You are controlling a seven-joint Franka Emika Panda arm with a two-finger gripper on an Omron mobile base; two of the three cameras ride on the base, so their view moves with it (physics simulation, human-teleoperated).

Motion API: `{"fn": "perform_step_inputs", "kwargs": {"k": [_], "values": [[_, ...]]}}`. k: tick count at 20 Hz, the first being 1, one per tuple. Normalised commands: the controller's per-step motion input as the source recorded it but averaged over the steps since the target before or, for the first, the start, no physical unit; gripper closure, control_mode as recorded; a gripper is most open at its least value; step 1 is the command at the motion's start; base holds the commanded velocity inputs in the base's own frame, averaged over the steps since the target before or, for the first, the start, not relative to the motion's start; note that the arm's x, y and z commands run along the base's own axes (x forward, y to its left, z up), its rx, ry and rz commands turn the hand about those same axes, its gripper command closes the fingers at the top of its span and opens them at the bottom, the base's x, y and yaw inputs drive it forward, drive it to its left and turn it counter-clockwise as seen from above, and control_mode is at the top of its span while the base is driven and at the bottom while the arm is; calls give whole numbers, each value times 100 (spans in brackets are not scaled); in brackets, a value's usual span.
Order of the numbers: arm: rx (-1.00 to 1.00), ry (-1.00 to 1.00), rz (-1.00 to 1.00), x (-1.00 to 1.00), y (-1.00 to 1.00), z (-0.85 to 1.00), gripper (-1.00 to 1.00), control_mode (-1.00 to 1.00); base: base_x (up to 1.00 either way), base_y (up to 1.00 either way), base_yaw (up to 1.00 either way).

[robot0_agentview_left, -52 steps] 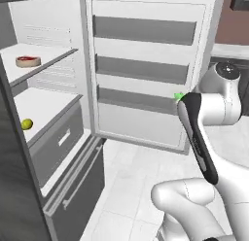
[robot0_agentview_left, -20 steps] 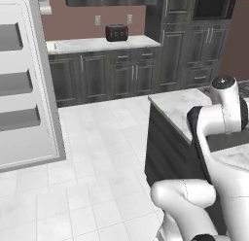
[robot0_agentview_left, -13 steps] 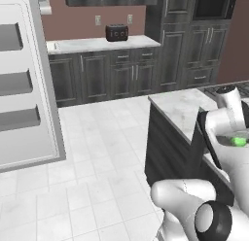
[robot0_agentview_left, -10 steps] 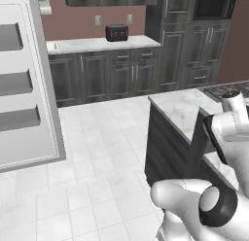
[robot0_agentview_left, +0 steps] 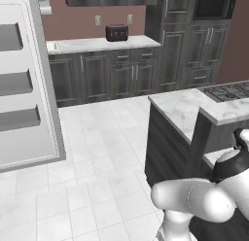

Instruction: Open the fridge, remove the pear, corn, and steak, and place them on any counter.

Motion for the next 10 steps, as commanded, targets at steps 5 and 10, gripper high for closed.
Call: {"fn": "perform_step_inputs", "kwargs": {"k": [5,10], "values": [[16,-22,0,0,-62,-30,100,-100,0,0,0],[8,-11,0,6,-31,-28,100,-100,0,0,0]]}}
